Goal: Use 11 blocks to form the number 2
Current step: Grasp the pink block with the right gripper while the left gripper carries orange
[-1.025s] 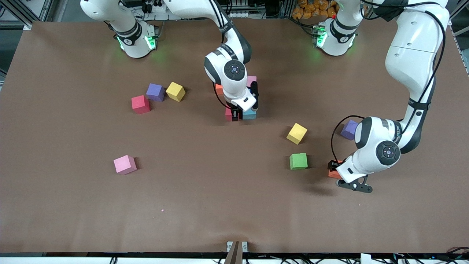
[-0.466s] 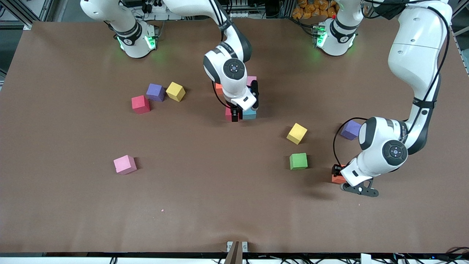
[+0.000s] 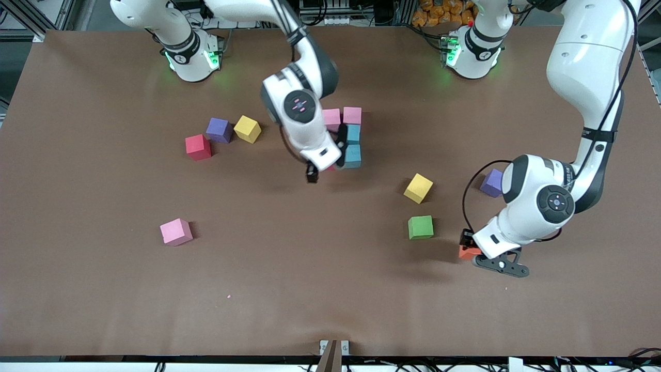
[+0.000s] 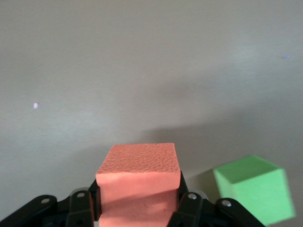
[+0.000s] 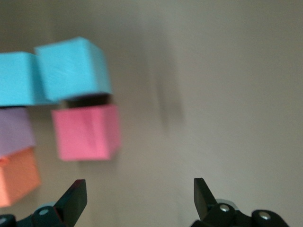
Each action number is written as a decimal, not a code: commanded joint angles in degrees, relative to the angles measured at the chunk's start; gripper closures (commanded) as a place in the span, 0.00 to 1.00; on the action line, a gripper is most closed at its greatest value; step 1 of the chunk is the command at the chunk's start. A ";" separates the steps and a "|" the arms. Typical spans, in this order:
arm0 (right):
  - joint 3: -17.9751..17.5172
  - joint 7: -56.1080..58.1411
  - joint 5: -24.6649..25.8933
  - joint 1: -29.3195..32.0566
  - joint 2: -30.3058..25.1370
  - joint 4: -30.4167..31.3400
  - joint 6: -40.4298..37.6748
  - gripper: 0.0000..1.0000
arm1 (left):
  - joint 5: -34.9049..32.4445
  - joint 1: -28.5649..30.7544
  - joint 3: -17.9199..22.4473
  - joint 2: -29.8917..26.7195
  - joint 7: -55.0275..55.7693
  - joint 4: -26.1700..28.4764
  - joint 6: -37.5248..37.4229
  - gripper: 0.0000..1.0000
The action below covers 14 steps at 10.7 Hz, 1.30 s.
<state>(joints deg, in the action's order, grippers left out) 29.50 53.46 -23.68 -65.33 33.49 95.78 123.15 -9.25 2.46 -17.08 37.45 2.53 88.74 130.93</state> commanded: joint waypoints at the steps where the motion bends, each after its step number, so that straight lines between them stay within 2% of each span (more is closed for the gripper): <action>1: 1.78 -0.54 0.04 7.20 -0.54 -1.55 -0.63 0.00 | 1.25 -0.52 -2.69 -1.07 7.01 -1.45 -2.96 0.46; 4: 1.88 -6.59 0.30 18.53 0.25 -1.73 -0.10 0.00 | 1.52 -5.61 -3.05 -1.07 21.05 -1.82 -3.32 0.47; 7: 1.88 -13.18 0.83 25.41 3.23 -1.74 4.79 0.00 | 1.87 -12.63 -3.58 -0.63 44.92 -2.43 -3.32 0.49; 10: 1.70 -26.71 0.57 27.27 6.23 -1.73 7.02 0.00 | 2.75 -19.41 -3.58 -0.45 66.04 -3.84 -3.32 0.49; 14: 1.61 -22.73 0.56 30.34 6.15 -0.86 6.31 0.00 | 2.66 -27.76 -3.49 0.60 94.35 -6.12 -2.88 0.53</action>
<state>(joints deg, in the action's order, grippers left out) 31.98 28.78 -23.61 -37.20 40.11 94.99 130.03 -7.45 -22.78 -21.24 37.27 89.51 84.71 128.81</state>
